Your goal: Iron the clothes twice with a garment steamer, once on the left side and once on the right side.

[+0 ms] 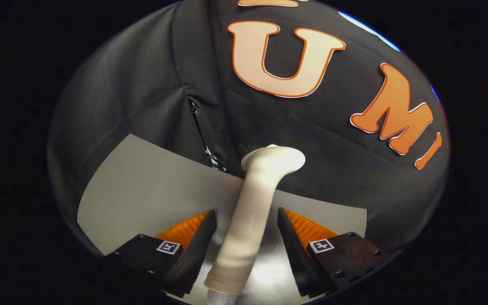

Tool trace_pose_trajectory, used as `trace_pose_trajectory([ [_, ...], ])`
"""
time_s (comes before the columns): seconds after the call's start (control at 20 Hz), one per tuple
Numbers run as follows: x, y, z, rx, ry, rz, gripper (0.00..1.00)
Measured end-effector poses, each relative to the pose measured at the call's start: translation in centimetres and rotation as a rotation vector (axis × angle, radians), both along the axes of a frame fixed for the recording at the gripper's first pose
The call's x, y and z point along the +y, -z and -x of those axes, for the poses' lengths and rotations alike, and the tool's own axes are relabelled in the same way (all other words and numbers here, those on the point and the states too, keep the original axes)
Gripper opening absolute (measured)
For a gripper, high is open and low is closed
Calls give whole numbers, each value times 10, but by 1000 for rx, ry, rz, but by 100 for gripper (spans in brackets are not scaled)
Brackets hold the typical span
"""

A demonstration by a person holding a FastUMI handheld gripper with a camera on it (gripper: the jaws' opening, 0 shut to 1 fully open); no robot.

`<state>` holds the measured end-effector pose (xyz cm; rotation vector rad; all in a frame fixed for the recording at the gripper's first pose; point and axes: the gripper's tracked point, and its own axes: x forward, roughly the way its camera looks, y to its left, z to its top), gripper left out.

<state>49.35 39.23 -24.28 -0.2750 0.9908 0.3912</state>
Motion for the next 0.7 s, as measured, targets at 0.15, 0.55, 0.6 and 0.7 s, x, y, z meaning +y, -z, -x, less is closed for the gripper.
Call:
trace_pose_trajectory([
  [0.15, 2, 5, -2, 14, 9, -30, 89],
  [0.55, 3, 8, 3, 44, -15, -118, 61],
  [0.6, 3, 11, 3, 28, -27, -112, 57],
  [0.7, -1, 1, 8, -12, -41, -95, 47],
])
